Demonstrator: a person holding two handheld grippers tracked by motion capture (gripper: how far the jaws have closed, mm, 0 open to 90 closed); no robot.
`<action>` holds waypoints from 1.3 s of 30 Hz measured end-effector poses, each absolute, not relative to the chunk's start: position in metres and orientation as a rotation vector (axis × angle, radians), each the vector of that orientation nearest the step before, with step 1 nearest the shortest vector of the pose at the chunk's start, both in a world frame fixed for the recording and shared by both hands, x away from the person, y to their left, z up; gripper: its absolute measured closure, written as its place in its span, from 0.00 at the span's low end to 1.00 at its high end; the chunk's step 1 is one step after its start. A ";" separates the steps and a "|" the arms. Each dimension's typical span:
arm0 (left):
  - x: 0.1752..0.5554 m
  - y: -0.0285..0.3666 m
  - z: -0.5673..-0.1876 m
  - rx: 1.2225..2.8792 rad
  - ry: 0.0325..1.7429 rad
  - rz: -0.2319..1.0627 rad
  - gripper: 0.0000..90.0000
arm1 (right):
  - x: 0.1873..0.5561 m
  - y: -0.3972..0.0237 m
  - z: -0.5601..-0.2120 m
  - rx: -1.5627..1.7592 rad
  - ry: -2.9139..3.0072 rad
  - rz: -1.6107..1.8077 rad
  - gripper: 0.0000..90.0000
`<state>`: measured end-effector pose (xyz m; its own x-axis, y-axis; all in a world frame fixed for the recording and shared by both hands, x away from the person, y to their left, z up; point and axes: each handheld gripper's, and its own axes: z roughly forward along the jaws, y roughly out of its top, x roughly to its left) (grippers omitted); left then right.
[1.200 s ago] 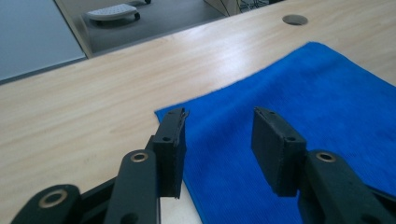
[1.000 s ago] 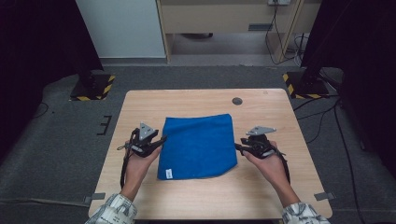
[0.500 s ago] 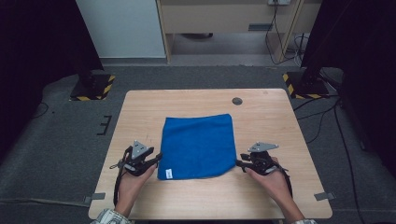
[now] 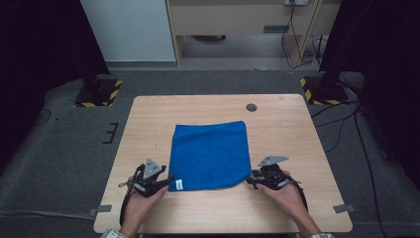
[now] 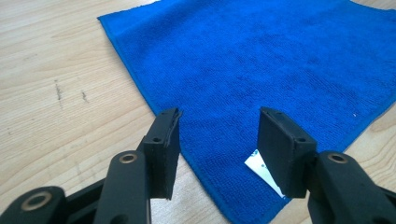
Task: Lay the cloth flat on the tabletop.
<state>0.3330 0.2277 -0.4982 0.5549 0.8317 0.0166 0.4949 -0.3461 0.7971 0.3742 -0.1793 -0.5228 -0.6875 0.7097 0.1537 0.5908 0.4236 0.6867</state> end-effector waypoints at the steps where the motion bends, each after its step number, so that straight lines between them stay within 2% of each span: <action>1: 0.333 0.228 -0.498 2.013 1.063 0.552 0.54 | 0.375 -0.178 -0.522 1.159 2.514 1.115 0.70; 6: 0.333 0.229 -0.497 2.003 1.069 0.554 0.54 | 0.378 -0.170 -0.518 1.107 2.534 1.142 0.86; 9: 0.334 0.230 -0.497 2.007 1.069 0.555 0.54 | 0.381 -0.164 -0.513 1.076 2.536 1.161 0.93; 16: 0.337 0.230 -0.498 2.009 1.072 0.553 0.54 | 0.397 -0.136 -0.508 1.022 2.587 1.140 0.92; 22: 0.336 0.226 -0.498 2.029 1.072 0.562 0.54 | 0.401 -0.124 -0.505 1.031 2.604 1.121 0.99; 34: 0.350 0.212 -0.517 2.200 1.066 0.548 0.54 | 0.378 -0.158 -0.501 1.166 2.508 1.079 0.99; 39: 0.356 0.208 -0.523 2.206 1.083 0.517 0.54 | 0.372 -0.166 -0.501 1.201 2.502 1.070 0.99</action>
<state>0.3559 0.2085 -0.5227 0.5871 0.8062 0.0726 0.5637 -0.4716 0.6781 0.3724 -0.1662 -0.5015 -0.6623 0.7343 0.1489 0.6148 0.4190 0.6682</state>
